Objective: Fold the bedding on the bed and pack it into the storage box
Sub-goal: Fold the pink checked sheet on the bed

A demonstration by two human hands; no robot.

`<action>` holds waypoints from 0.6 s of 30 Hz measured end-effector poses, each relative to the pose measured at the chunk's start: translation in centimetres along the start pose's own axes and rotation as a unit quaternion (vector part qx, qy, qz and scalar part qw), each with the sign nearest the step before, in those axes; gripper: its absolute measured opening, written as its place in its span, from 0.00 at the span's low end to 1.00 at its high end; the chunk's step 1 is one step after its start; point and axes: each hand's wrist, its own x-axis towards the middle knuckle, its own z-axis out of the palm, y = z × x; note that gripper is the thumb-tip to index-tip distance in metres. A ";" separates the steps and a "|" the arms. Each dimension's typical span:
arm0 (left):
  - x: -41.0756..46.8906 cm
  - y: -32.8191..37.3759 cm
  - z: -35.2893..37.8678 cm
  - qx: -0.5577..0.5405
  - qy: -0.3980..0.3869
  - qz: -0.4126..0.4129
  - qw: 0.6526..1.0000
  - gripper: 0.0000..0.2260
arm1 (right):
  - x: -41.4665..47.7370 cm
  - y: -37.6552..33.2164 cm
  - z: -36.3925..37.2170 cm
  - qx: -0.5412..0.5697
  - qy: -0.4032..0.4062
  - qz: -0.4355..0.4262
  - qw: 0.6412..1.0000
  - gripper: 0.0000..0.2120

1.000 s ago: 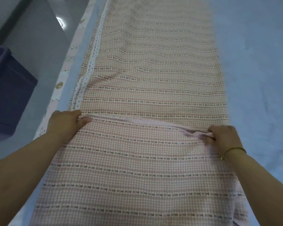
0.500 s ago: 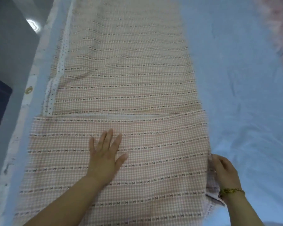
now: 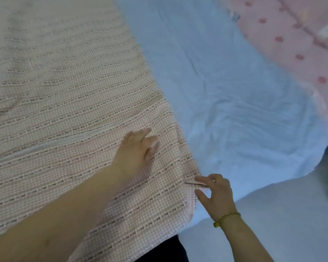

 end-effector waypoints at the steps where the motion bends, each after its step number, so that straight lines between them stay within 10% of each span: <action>1: 1.8 1.4 -0.5 -0.002 -0.026 0.053 0.998 0.18 | 0.2 -0.2 -0.2 -0.050 -0.013 -0.017 0.999 0.21; 4: 6.2 4.4 -0.8 0.037 -0.191 0.091 0.977 0.20 | 1.0 -0.1 -0.4 -0.119 -0.156 0.007 0.981 0.18; 7: 8.0 4.7 -0.8 0.144 -0.280 0.076 0.946 0.20 | 1.1 0.2 -0.5 -0.139 -0.085 -0.085 0.983 0.06; 12: 7.2 3.1 -0.6 0.150 -0.163 0.062 0.973 0.13 | -0.5 3.6 -1.7 -0.017 -0.004 -0.174 0.985 0.06; 18: 4.7 -0.3 -0.3 0.037 -0.012 -0.041 0.998 0.18 | -3.4 9.0 -2.4 0.057 0.052 -0.083 0.994 0.07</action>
